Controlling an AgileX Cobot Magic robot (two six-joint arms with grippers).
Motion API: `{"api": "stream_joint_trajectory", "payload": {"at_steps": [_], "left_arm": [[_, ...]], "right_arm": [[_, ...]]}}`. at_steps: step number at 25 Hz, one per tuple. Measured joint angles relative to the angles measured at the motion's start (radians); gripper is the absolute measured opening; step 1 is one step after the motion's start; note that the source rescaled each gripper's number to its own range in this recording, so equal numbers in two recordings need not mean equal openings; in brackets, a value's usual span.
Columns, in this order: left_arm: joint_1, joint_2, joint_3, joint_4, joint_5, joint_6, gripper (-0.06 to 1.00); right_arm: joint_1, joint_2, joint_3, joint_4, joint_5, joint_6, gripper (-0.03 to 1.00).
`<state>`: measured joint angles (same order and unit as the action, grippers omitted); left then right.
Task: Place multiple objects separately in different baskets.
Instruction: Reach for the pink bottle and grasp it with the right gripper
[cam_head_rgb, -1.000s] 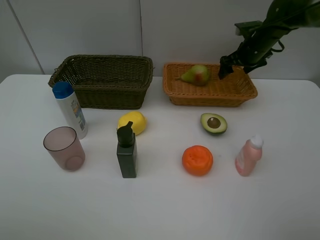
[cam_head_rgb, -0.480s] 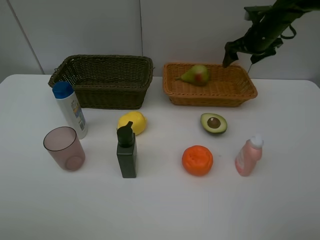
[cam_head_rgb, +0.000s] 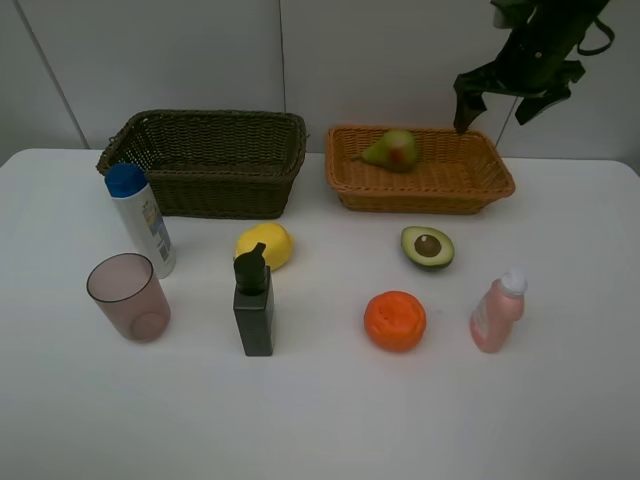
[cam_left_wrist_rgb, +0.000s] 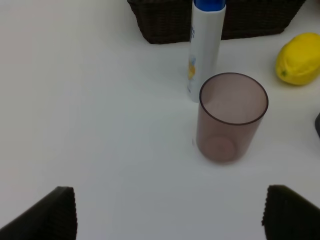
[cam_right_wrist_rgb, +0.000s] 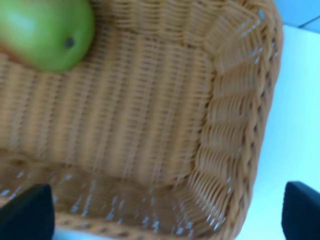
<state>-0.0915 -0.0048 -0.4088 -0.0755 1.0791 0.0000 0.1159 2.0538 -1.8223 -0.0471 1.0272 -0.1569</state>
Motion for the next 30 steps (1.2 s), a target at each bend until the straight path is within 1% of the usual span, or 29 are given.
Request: {"api": "stream_joint_trajectory", "payload": {"at_steps": [3, 6, 12, 16, 24, 30], "left_arm": [[0.000, 0.000, 0.000, 0.000, 0.000, 0.000, 1.00], [0.000, 0.000, 0.000, 0.000, 0.000, 0.000, 1.00], [0.000, 0.000, 0.000, 0.000, 0.000, 0.000, 1.00], [0.000, 0.000, 0.000, 0.000, 0.000, 0.000, 1.00], [0.000, 0.000, 0.000, 0.000, 0.000, 0.000, 1.00], [0.000, 0.000, 0.000, 0.000, 0.000, 0.000, 1.00]], "right_arm": [[0.021, -0.024, 0.000, -0.006, 0.049, 0.008, 0.93], [0.028, -0.062, 0.047, -0.010, 0.054, 0.008, 0.93], [0.030, -0.214, 0.305, -0.010, -0.034, 0.038, 0.93], [0.030, -0.331, 0.464, -0.012, -0.071, 0.064, 0.93], [0.030, -0.530, 0.693, -0.018, -0.101, 0.075, 0.93], [0.030, -0.577, 0.833, -0.013, -0.119, 0.075, 0.93]]}}
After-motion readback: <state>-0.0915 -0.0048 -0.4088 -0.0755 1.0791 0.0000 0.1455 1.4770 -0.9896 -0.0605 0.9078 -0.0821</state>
